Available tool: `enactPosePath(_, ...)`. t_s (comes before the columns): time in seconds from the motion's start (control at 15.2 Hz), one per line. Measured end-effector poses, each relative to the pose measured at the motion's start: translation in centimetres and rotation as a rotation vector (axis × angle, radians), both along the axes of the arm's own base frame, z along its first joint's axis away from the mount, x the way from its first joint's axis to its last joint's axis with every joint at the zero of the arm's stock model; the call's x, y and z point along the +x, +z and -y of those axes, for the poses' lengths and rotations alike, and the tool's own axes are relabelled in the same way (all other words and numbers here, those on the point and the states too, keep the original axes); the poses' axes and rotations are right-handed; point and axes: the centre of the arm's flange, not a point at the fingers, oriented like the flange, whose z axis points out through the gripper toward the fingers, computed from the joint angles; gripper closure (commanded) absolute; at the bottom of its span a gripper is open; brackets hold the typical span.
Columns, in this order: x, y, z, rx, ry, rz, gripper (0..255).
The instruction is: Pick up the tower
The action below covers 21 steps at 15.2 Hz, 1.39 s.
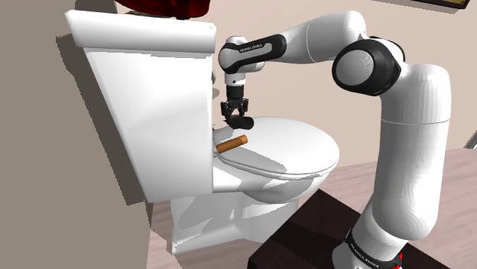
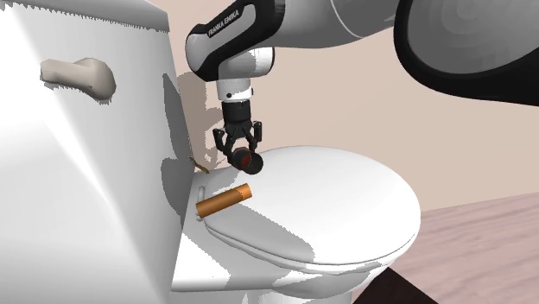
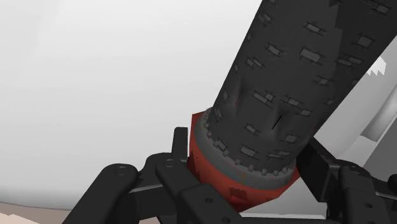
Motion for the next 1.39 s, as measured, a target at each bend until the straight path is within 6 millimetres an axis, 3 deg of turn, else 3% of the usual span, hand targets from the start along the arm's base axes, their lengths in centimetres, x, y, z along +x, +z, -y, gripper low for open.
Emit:
enactPosePath(0.46, 0.0, 0.5, 0.0, 0.0, 0.0, -0.002, 255)
enactPosePath(1.39, 0.0, 7.6, 0.0, 0.0, 0.0, -0.002, 255)
